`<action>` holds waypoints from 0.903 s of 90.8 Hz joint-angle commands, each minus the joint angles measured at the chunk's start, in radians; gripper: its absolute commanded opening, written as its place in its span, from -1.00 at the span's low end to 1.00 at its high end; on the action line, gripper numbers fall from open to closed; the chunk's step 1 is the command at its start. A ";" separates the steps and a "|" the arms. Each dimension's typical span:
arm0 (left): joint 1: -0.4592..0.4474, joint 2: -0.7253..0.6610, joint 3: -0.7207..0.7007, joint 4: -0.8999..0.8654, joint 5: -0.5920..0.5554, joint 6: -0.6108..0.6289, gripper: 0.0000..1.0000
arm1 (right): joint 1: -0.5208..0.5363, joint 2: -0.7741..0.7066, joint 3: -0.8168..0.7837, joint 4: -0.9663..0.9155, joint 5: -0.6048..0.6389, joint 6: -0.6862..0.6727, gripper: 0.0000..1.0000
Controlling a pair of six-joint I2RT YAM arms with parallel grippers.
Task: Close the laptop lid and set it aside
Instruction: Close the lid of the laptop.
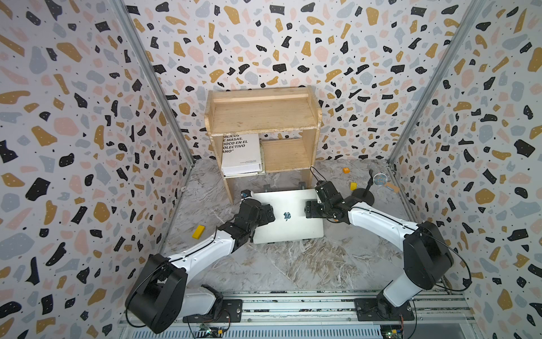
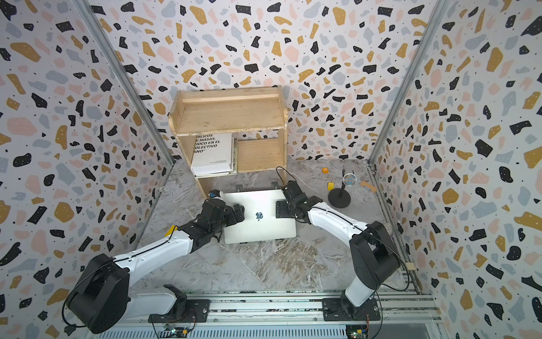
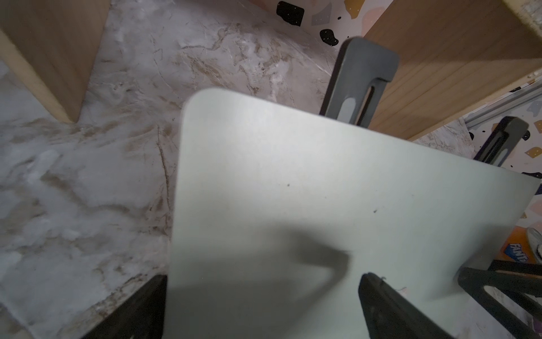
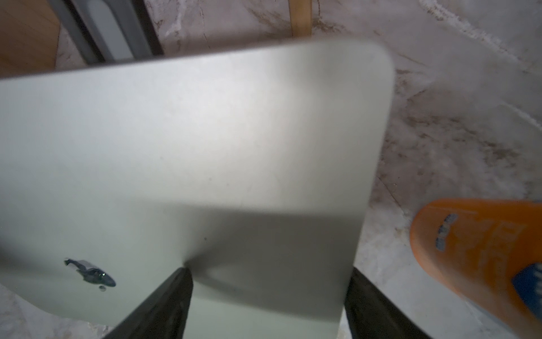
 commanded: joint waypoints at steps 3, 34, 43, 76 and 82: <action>-0.026 -0.019 0.072 0.115 0.069 0.022 1.00 | 0.021 -0.016 0.077 0.068 -0.083 -0.006 0.67; -0.027 -0.005 0.053 0.111 0.036 0.023 1.00 | 0.021 -0.003 0.093 0.047 -0.051 -0.021 0.60; -0.027 0.005 0.029 0.116 0.017 0.016 1.00 | 0.020 0.011 0.093 0.039 -0.039 -0.024 0.48; -0.027 0.030 -0.017 0.132 -0.035 0.014 1.00 | 0.019 0.036 0.034 0.056 0.001 -0.022 0.47; -0.028 0.030 -0.031 0.137 -0.047 0.009 1.00 | 0.018 0.036 0.021 0.055 0.001 -0.022 0.52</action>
